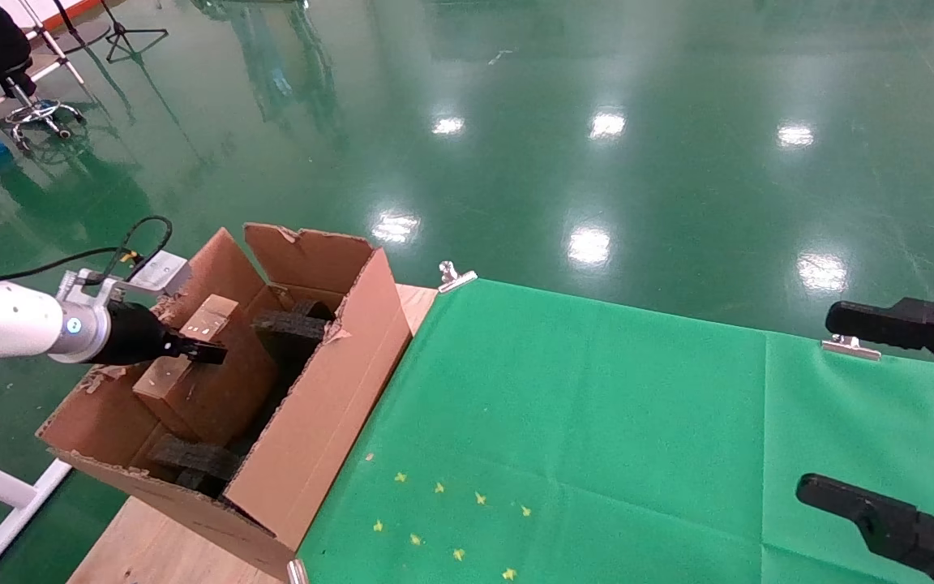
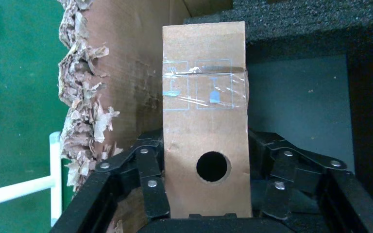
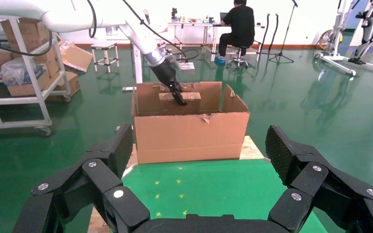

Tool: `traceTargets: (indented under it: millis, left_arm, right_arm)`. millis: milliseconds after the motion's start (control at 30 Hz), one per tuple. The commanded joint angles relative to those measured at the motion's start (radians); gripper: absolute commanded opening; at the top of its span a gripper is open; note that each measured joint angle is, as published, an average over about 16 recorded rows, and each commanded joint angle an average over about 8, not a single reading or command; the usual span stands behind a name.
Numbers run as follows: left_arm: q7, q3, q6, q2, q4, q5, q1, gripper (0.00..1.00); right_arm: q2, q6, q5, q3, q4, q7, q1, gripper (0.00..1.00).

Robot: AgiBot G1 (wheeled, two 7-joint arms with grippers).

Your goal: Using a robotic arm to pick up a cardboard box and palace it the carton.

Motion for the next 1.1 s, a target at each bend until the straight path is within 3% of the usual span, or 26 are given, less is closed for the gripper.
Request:
traceTargets:
  millis: [33, 300, 733, 1100]
  left_arm:
    - [-0.001, 0.000, 0.003, -0.001, -0.002, -0.001, -0.001, 1.00]
    - [0.024, -0.011, 0.012, -0.012, -0.056, -0.021, -0.012, 1.00]
    - [0.037, -0.148, 0.067, -0.164, -0.349, -0.279, 0.029, 1.00]
    - [0.056, -0.164, 0.093, -0.171, -0.389, -0.331, 0.053, 1.00]
  right_arm:
    - [0.000, 0.000, 0.000, 0.000, 0.000, 0.000, 0.000, 1.00]
    - [0.000, 0.000, 0.000, 0.000, 0.000, 0.000, 0.000, 1.00]
    - [0.000, 0.000, 0.000, 0.000, 0.000, 0.000, 0.000, 1.00]
    - [0.000, 0.000, 0.000, 0.000, 0.000, 0.000, 0.000, 1.00]
